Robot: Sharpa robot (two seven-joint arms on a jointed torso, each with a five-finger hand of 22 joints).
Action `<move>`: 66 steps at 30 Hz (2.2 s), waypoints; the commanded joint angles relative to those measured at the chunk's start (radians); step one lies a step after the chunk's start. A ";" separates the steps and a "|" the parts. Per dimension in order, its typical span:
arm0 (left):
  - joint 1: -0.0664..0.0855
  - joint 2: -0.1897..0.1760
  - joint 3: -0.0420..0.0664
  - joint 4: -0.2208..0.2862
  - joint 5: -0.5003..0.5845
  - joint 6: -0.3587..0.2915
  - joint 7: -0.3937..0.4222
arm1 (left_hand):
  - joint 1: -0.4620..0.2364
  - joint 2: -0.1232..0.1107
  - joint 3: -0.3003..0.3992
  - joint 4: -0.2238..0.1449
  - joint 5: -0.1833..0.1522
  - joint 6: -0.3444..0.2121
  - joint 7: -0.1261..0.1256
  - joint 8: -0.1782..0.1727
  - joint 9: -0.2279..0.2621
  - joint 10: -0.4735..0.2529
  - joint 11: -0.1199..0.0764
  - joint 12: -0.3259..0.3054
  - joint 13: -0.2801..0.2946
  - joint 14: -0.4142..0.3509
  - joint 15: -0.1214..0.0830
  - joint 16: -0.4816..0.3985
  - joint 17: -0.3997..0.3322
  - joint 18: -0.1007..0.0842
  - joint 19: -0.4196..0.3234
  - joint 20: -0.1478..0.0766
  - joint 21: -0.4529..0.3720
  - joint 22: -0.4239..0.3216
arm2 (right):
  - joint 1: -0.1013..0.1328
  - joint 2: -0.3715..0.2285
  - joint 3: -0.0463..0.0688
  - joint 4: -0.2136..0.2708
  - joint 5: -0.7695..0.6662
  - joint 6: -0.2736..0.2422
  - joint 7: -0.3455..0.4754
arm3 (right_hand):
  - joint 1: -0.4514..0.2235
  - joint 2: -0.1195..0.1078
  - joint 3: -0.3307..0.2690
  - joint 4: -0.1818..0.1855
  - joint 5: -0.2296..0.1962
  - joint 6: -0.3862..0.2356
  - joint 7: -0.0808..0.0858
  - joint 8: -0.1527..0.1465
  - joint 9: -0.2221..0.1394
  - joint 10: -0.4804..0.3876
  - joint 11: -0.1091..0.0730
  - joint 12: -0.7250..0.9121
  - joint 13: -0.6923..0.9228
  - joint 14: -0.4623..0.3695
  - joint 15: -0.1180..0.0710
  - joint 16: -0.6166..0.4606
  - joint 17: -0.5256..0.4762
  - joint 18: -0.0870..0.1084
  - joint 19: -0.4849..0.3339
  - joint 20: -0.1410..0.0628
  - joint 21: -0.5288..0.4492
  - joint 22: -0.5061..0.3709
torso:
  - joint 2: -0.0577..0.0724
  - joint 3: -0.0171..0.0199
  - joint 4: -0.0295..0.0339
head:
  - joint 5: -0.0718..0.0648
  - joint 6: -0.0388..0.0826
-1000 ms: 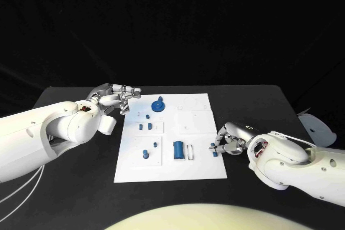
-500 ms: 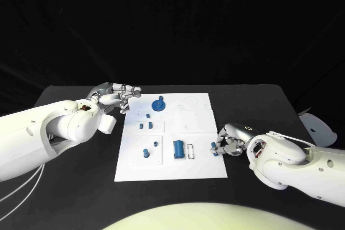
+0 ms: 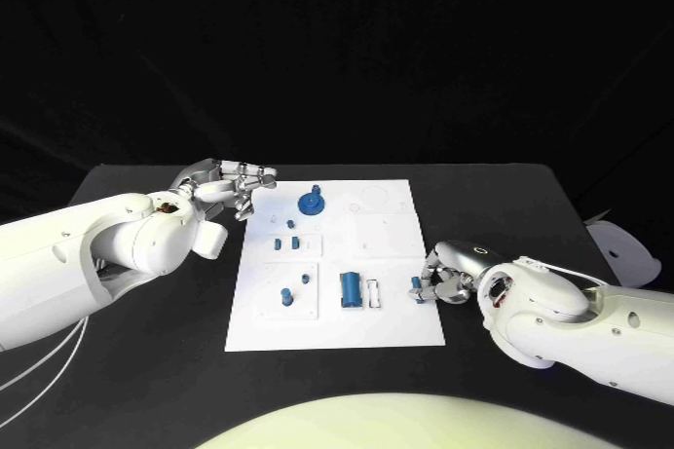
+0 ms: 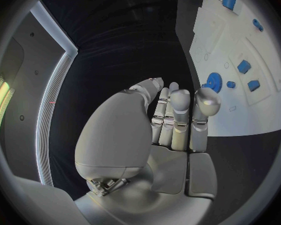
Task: Assemble the parts on the task board
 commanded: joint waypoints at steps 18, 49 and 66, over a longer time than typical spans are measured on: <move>0.001 -0.001 0.001 0.005 0.003 0.020 0.005 | -0.001 0.001 -0.001 0.001 0.006 -0.007 0.000 0.007 -0.001 -0.009 -0.001 0.008 0.002 -0.001 0.007 0.007 0.000 0.009 0.002 0.003 -0.005 -0.001 | -0.012 0.036 -0.006 -0.013 -0.115 0.102 -0.039 | 0.198 0.011 0.118 -0.051 -0.220 -0.008 -0.007 -0.017 0.016 0.001 -0.014 -0.032 0.079 0.089 -0.011 -0.005 0.182 -0.008 0.031 -0.011 -0.031 0.214 | -0.003 -0.0034 -0.0005 | 0.001 -0.005; 0.001 0.006 0.000 0.001 -0.001 0.019 0.006 | -0.001 0.001 -0.001 0.002 0.006 -0.008 0.000 0.008 -0.001 -0.011 -0.001 0.010 0.002 0.000 0.007 0.008 0.002 0.010 0.002 0.003 -0.006 -0.001 | -0.012 0.050 -0.006 -0.011 0.020 0.095 -0.035 | 0.213 -0.061 0.449 -0.022 -0.135 -0.012 0.021 -0.106 -0.057 -0.016 0.006 -0.085 0.053 0.086 0.005 -0.017 0.168 -0.003 0.023 0.004 -0.059 0.208 | -0.003 -0.0020 -0.0008 | 0.005 0.002; 0.001 0.007 0.000 0.000 -0.001 0.019 0.007 | -0.001 0.001 -0.001 0.002 0.006 -0.008 0.000 0.008 -0.001 -0.011 -0.001 0.010 0.002 0.000 0.007 0.008 0.002 0.010 0.002 0.003 -0.006 -0.001 | 0.023 0.055 -0.004 0.062 0.249 -0.169 0.067 | 0.140 -0.131 0.586 -0.044 -0.102 0.001 0.018 -0.095 -0.046 -0.008 0.005 -0.082 0.057 0.087 0.004 -0.016 0.171 -0.003 0.022 0.004 -0.061 0.207 | -0.001 -0.0010 -0.0011 | 0.000 0.003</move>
